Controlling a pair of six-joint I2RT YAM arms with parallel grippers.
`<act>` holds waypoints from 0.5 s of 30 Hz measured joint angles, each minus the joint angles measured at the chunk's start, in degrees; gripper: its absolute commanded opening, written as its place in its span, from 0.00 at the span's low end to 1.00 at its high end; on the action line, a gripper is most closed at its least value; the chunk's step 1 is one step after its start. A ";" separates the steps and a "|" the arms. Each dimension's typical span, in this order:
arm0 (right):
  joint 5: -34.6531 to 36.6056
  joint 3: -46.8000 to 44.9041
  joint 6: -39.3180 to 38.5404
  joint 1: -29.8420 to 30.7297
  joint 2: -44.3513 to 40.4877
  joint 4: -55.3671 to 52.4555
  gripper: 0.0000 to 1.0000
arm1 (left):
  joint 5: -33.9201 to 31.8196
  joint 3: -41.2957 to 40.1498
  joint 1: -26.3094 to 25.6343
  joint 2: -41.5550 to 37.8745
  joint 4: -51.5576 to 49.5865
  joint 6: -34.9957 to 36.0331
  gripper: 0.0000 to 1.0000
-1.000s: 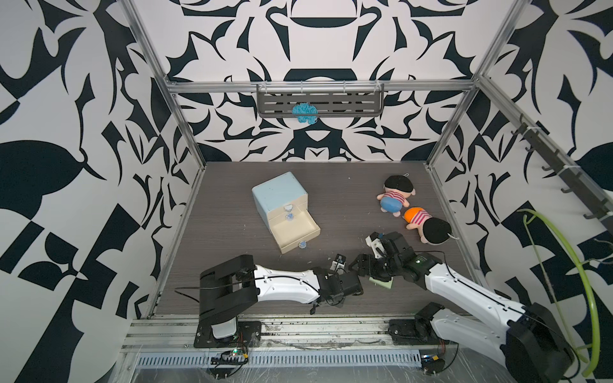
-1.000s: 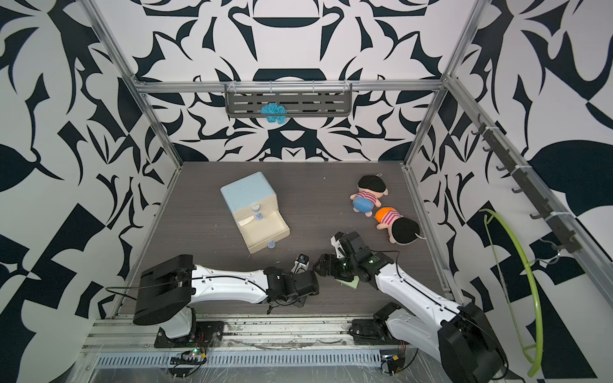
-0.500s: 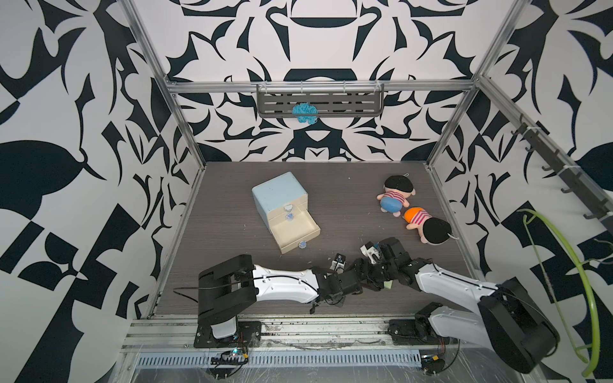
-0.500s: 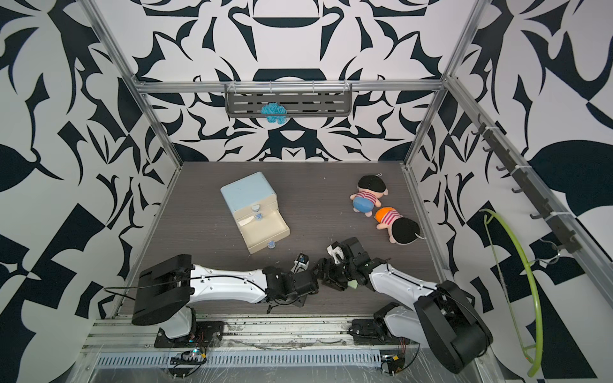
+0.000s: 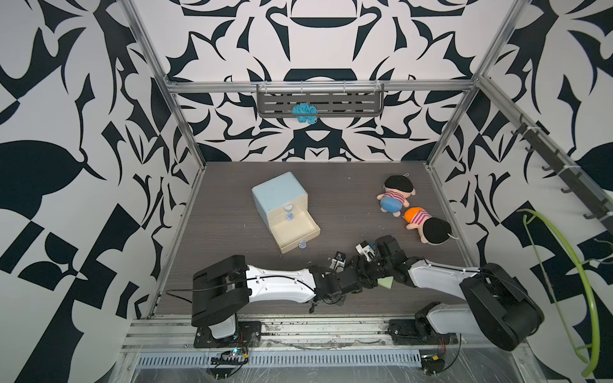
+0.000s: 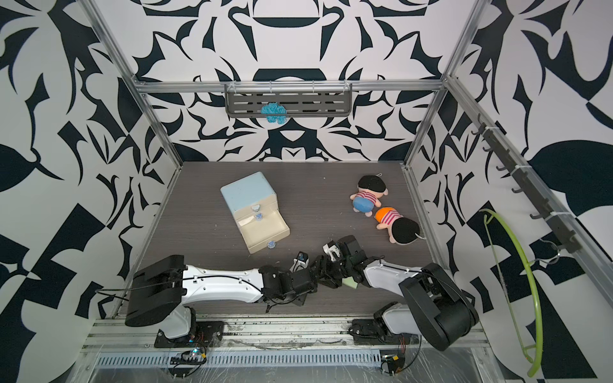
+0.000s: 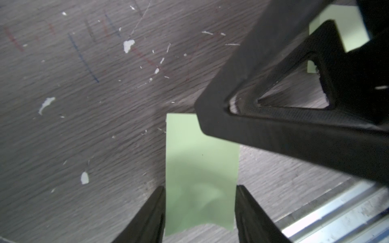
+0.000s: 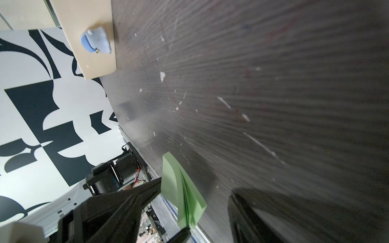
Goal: Please put the sticky notes in the drawer by color
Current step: Pick up the sticky notes from the center of the board.
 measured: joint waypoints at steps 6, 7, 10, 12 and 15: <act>-1.42 -0.83 1.51 -0.07 1.62 3.17 0.61 | 0.00 0.07 0.00 0.00 -0.07 0.04 0.55; -1.77 -0.83 1.62 -0.09 2.08 3.80 0.61 | 0.02 0.09 0.00 0.00 -0.04 0.04 0.55; -2.75 -0.83 1.88 -0.11 3.58 5.77 0.60 | 0.02 0.20 0.00 0.00 -0.07 0.04 0.55; -3.50 -0.83 2.14 -0.11 4.81 7.30 0.57 | 0.02 0.39 0.04 0.00 -0.17 0.04 0.55; -4.52 -0.87 2.97 -0.11 6.97 10.08 0.51 | 0.02 0.81 0.04 0.00 -0.24 0.07 0.56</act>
